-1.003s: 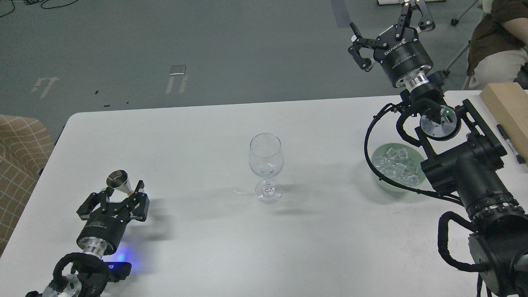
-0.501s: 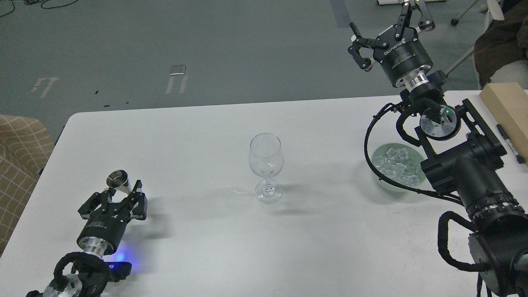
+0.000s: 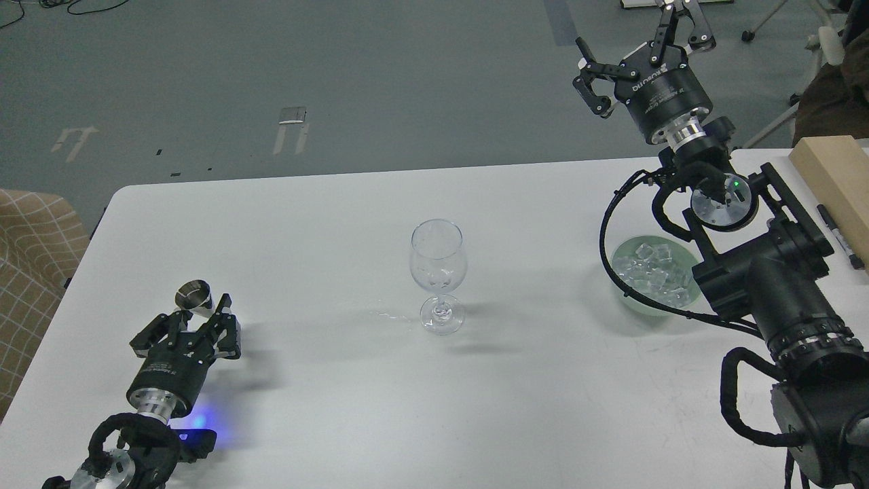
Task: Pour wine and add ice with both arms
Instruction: 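Close the left gripper on the silver jigger, then lift the jigger upright with the left gripper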
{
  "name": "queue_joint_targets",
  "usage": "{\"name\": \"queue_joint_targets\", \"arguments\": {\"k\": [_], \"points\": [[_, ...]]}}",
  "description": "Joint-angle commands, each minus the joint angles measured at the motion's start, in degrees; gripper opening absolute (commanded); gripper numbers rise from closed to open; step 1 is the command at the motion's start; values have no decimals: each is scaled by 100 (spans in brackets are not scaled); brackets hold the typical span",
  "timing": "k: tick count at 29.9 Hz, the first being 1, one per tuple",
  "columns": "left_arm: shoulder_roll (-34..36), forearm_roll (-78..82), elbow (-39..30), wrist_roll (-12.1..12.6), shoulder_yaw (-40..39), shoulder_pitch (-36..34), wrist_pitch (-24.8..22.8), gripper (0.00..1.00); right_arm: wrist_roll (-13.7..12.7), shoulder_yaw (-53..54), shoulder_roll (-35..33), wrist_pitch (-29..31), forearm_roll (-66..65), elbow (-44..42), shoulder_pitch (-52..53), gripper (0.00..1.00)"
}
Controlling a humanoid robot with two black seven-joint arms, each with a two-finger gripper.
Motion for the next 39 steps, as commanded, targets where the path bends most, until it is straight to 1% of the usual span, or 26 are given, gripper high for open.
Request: {"name": "queue_joint_targets", "arguments": {"k": [1, 7, 9, 11, 27, 32, 39], "points": [[-5, 0, -2, 3, 0, 0, 1, 36, 4, 0, 0, 0, 0, 0, 0, 100], [-5, 9, -2, 12, 0, 0, -7, 29, -5, 0, 0, 0, 0, 0, 8, 100], [-5, 9, -2, 4, 0, 0, -8, 29, -5, 0, 0, 0, 0, 0, 8, 100], [-14, 9, -28, 30, 0, 8, -8, 26, -5, 0, 0, 0, 0, 0, 8, 100], [-5, 9, -81, -5, -8, 9, -8, 22, 4, 0, 0, 0, 0, 0, 35, 100], [-5, 18, -116, 47, 0, 9, -43, 22, 4, 0, 0, 0, 0, 0, 35, 100], [3, 26, -212, 21, 0, 8, -183, 21, 4, 0, 0, 0, 0, 0, 26, 100]]}}
